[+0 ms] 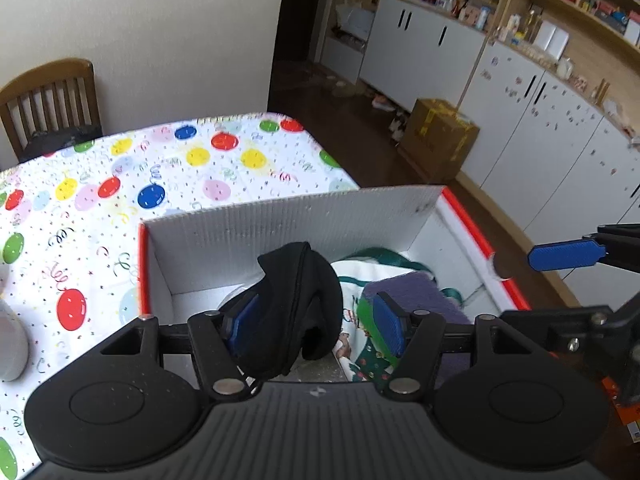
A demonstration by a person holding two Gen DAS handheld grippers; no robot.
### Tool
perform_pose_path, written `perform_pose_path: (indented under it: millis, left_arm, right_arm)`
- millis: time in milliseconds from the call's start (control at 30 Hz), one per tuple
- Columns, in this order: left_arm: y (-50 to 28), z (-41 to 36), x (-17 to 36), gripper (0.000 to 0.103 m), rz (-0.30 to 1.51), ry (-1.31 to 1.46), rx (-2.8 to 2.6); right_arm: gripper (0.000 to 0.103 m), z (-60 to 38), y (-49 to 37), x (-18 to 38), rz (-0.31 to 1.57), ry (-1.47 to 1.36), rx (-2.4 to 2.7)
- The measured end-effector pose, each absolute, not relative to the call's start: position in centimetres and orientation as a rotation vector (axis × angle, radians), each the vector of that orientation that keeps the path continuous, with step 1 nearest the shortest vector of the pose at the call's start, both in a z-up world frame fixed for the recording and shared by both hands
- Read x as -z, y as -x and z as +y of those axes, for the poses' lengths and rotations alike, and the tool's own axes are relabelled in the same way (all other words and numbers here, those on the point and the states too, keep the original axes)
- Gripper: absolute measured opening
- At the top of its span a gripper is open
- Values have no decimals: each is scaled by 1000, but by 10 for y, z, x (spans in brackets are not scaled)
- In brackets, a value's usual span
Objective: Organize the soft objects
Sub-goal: 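Open both tools to release the mask and sponge in the box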
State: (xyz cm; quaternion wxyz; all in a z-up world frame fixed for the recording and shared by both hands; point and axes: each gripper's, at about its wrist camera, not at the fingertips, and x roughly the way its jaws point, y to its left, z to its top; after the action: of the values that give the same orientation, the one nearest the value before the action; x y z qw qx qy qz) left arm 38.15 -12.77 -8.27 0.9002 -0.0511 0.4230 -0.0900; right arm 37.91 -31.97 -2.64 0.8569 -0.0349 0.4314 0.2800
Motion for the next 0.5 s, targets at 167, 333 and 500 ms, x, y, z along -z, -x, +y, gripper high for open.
perform_pose_path:
  millis: [167, 333, 500]
  left_arm:
    - [-359, -117, 61, 64, 823, 108, 196]
    - [-335, -102, 43, 69, 774, 107, 199]
    - [-313, -75, 30, 73, 744, 136, 182]
  right_arm:
    - [98, -315, -364, 11, 861, 39, -614]
    - [100, -301, -349, 0, 826, -4, -644]
    - [102, -276, -336, -7, 798, -34, -687]
